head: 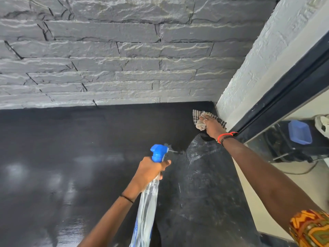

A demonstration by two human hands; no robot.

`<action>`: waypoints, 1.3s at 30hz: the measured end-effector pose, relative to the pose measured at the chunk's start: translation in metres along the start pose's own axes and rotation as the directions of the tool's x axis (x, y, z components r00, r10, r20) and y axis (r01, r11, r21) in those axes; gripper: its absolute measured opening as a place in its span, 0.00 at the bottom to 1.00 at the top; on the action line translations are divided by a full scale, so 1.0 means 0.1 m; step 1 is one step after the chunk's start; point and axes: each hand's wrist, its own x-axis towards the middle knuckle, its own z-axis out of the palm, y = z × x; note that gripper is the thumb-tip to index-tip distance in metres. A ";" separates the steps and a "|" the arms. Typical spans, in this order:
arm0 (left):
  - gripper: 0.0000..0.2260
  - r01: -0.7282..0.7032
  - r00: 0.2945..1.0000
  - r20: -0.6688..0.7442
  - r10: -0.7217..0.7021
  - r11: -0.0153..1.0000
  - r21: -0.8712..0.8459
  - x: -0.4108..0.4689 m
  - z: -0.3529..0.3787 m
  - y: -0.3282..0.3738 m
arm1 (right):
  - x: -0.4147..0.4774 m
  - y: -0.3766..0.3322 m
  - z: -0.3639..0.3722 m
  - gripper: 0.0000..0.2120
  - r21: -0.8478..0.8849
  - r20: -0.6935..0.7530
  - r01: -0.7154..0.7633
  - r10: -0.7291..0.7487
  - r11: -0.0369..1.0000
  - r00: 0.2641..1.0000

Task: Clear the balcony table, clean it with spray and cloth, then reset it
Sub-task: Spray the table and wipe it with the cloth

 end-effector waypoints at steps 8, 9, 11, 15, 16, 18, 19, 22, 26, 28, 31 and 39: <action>0.14 -0.010 0.998 -0.061 0.008 1.000 -0.024 -0.21 -0.17 -0.11 | 0.00 0.02 0.06 0.31 -0.001 -0.028 -0.008 0.008 1.000 1.000; 0.14 -0.008 0.998 -0.061 0.008 1.000 -0.013 -0.25 -0.18 -0.13 | 0.00 0.02 0.06 0.31 -0.004 -0.029 -0.010 0.010 1.000 1.000; 0.16 -0.013 0.998 -0.056 0.015 0.999 0.034 -0.34 -0.19 -0.17 | 0.01 0.01 0.06 0.31 -0.011 -0.026 -0.010 0.010 1.000 1.000; 0.16 -0.034 0.999 0.037 0.030 0.993 0.112 -0.53 -0.08 -0.22 | 0.00 -0.01 0.04 0.31 -0.022 -0.015 -0.016 0.016 1.000 1.000; 0.16 -0.040 0.998 0.061 0.033 0.992 0.118 -0.57 -0.03 -0.23 | 0.00 -0.01 0.03 0.31 -0.025 -0.014 -0.019 0.018 1.000 1.000; 0.15 -0.063 0.992 0.119 0.047 0.989 0.135 -0.66 0.09 -0.24 | -0.01 -0.02 0.02 0.31 -0.026 -0.009 -0.025 0.024 0.999 1.000; 0.15 -0.080 0.987 0.152 0.058 0.986 0.144 -0.70 0.16 -0.25 | -0.01 -0.02 0.01 0.31 -0.027 -0.004 -0.027 0.027 0.999 1.000; 0.16 -0.107 0.980 0.183 0.075 0.980 0.168 -0.76 0.30 -0.26 | -0.03 -0.03 -0.01 0.31 -0.030 0.017 -0.032 0.032 0.999 0.999; 0.18 -0.092 0.986 0.155 0.068 0.983 0.158 -0.80 0.28 -0.33 | -0.04 -0.06 -0.03 0.32 -0.026 0.035 -0.041 0.042 0.999 0.998; 0.17 -0.068 0.991 0.120 0.053 0.990 0.122 -0.81 0.16 -0.40 | -0.05 -0.07 -0.05 0.31 -0.015 0.046 -0.044 0.045 0.999 0.998; 0.15 -0.043 0.999 0.033 0.040 0.994 0.096 -0.78 -0.09 -0.50 | -0.06 -0.13 -0.10 0.28 0.000 0.044 -0.009 0.009 1.000 0.999; 0.13 -0.017 0.989 -0.149 0.015 1.000 -0.015 -0.65 -0.59 -0.68 | -0.38 -1.18 0.17 0.22 0.033 -0.043 0.250 -0.248 0.968 0.968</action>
